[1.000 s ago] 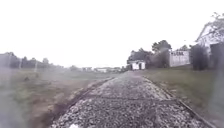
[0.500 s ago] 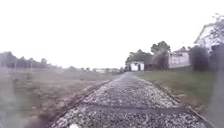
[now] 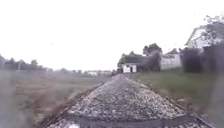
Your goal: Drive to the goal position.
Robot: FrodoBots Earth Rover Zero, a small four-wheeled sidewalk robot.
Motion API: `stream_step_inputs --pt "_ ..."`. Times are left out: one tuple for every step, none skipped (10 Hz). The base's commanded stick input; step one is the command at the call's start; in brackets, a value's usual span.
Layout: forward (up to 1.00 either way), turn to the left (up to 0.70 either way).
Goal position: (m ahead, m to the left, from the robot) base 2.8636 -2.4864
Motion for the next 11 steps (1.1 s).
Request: stream_step_inputs --pt "0.70 0.00" --pt "0.70 0.00" --pt "0.70 0.00" --pt "0.70 0.00" --pt "0.70 0.00" --pt "0.70 0.00" --pt "0.70 0.00" --pt "0.70 0.00" --pt "0.70 0.00" --pt "0.70 0.00" --pt "0.70 0.00"
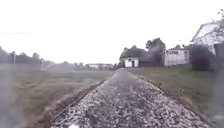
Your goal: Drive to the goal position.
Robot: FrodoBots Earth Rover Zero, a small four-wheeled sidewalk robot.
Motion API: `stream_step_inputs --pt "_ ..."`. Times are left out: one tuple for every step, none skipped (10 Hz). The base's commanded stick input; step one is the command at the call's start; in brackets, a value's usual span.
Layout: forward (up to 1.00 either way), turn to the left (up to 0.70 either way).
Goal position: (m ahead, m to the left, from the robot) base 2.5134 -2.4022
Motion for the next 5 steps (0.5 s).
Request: stream_step_inputs --pt "0.70 0.00" --pt "0.70 0.00" --pt "0.70 -0.14" --pt "0.70 -0.28" --pt "0.70 -0.35"
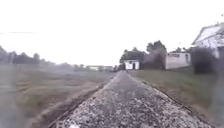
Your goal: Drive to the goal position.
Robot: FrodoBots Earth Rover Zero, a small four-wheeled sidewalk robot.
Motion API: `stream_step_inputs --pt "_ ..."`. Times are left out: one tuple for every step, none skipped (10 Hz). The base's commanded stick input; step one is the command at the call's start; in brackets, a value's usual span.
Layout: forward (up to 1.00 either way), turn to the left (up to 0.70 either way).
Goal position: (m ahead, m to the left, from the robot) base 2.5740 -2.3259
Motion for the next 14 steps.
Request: stream_step_inputs --pt "0.70 -0.35" --pt "0.70 -0.35" --pt "0.70 -0.35" --pt "0.70 -0.35" --pt "0.70 -0.35" --pt "0.70 -0.35" --pt "0.70 -0.23" --pt "0.70 -0.08" --pt "0.70 0.00" --pt "0.70 0.00" --pt "0.70 0.00" --pt "0.70 0.00" --pt "0.70 0.00" --pt "0.70 0.00"
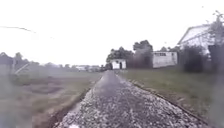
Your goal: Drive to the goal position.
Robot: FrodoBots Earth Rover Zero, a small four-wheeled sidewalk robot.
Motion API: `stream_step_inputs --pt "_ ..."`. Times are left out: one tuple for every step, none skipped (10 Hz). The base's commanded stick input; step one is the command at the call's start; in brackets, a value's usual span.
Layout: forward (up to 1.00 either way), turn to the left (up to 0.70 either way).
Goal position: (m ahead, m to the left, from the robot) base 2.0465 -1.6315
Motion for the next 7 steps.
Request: stream_step_inputs --pt "0.70 0.00" --pt "0.70 0.00" --pt "0.70 0.00" --pt "0.70 0.00" --pt "0.70 0.00" --pt "0.85 0.00" --pt "0.85 0.00"
